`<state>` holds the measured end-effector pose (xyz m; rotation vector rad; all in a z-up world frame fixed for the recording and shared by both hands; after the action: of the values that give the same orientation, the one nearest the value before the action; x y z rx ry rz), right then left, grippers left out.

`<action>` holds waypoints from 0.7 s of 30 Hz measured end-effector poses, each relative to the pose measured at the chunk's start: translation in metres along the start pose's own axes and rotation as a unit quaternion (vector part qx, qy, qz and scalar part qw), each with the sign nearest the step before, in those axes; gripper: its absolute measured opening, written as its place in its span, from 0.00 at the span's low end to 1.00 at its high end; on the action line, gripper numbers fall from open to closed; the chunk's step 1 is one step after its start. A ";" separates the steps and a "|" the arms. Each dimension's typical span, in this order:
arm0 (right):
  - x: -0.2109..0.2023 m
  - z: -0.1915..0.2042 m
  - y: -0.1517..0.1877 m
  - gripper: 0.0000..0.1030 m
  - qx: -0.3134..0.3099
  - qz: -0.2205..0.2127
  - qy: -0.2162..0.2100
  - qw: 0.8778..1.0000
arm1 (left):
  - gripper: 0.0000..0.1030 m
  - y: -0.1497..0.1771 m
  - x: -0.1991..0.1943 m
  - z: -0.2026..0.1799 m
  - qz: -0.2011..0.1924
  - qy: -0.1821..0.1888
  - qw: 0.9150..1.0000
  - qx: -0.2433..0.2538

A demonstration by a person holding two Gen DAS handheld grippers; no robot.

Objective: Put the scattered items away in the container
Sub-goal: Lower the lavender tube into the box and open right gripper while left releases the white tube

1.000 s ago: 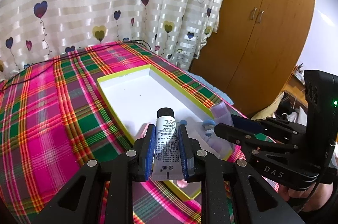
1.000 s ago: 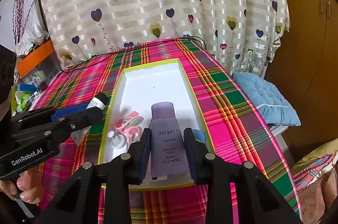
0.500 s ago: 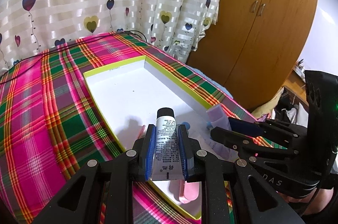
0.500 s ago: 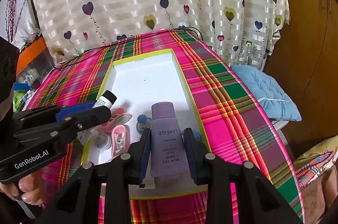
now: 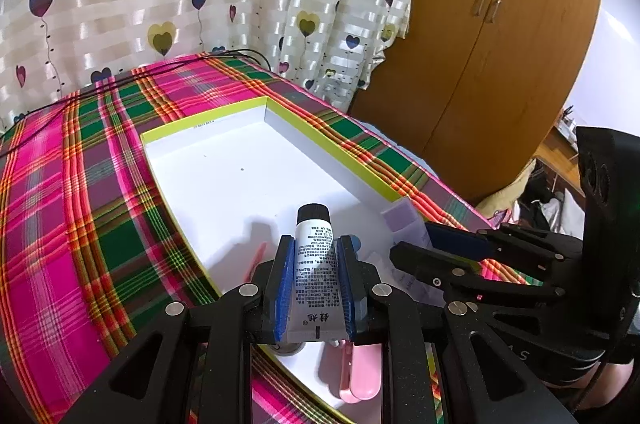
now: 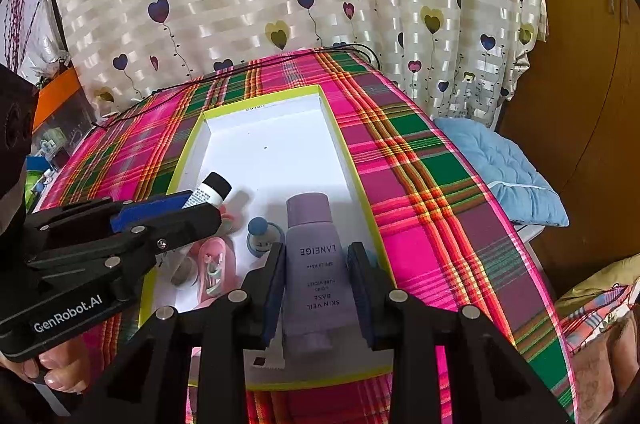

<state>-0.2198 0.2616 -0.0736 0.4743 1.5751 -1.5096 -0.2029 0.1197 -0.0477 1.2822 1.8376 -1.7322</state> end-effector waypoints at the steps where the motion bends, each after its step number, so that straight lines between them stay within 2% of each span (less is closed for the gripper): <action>1: 0.000 0.000 0.000 0.31 0.000 0.000 0.000 1.000 | 0.21 0.000 0.001 0.000 0.000 0.000 1.000 0.000; 4: 0.001 0.000 0.000 0.26 0.000 0.001 -0.001 1.000 | 0.21 -0.001 0.002 -0.001 0.000 0.002 1.000 0.002; 21: -0.003 0.000 0.000 0.26 0.008 -0.004 -0.004 1.000 | 0.21 -0.001 0.009 0.002 0.009 0.022 1.000 -0.003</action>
<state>-0.2185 0.2623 -0.0713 0.4710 1.5615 -1.5291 -0.2093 0.1217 -0.0539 1.3410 1.8466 -1.7011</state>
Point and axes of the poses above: each gripper's, at about its wrist camera, not at the fingertips, and x roughly the way its jaws point, z to its left, y to its underside, the point moved 6 cm from there along x, roughly the way its jaws point, and after that the axes turned 5 degrees about z, right-handed, at the moved point
